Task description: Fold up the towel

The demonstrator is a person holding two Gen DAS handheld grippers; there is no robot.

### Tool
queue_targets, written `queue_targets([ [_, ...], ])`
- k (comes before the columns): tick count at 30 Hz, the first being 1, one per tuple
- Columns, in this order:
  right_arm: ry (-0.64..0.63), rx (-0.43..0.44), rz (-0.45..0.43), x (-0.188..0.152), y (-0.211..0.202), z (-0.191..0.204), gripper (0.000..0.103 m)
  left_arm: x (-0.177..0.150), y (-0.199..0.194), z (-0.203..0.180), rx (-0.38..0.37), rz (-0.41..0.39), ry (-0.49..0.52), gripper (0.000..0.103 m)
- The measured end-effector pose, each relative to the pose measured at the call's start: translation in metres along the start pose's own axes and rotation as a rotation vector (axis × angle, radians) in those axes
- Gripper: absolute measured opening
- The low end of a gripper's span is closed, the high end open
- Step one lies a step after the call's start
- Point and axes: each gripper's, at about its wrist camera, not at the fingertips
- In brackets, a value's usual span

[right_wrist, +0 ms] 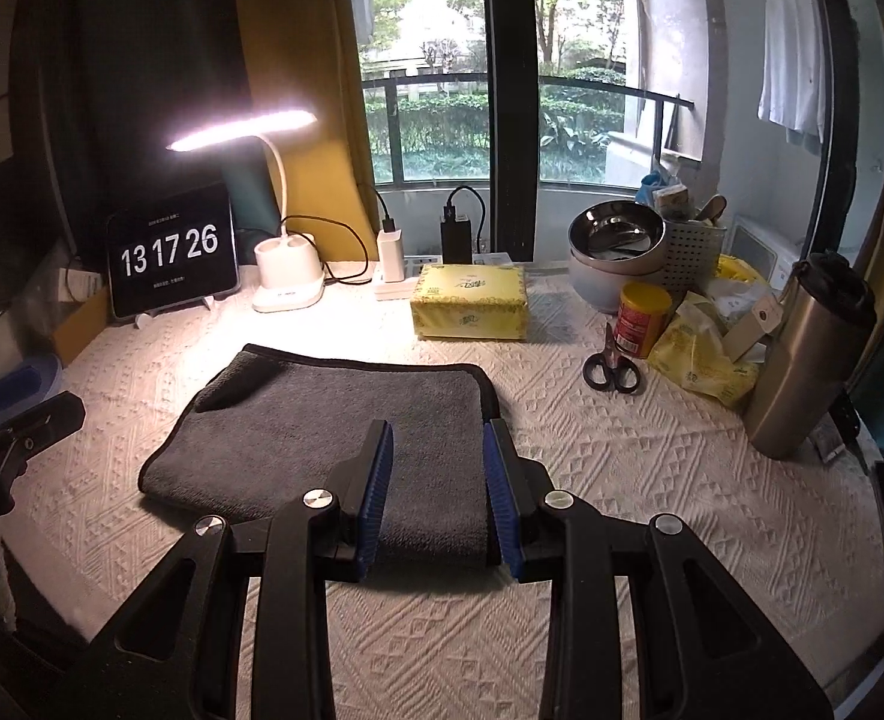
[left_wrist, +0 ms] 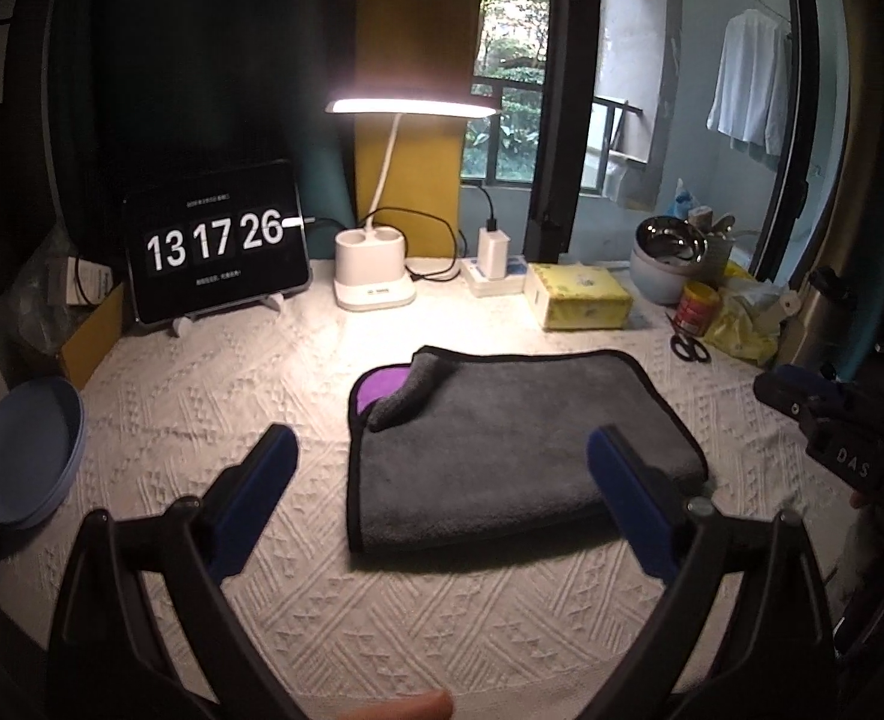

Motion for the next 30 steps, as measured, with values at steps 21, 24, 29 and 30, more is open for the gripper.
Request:
queue_targets([
  [21, -0.044, 0.02, -0.103, -0.01, -0.077, 0.025, 0.033, -0.019, -0.064, -0.008, 0.0, -0.096, 0.027, 0.098],
  [24, -0.048, 0.022, -0.116, -0.011, -0.086, 0.028, 0.033, -0.021, -0.075, -0.008, 0.006, -0.118, 0.031, 0.098],
  [29, -0.057, 0.025, -0.136, -0.016, -0.101, 0.033, 0.033, -0.025, -0.09, -0.008, 0.006, -0.14, 0.034, 0.098],
  [30, -0.057, 0.025, -0.139, -0.017, -0.104, 0.034, 0.033, -0.026, -0.093, -0.008, 0.006, -0.144, 0.035, 0.098],
])
Point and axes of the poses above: each gripper's, at about its wrist camera, not at the fingertips, and y roughly the way its jaws point, z to its left, x to its top
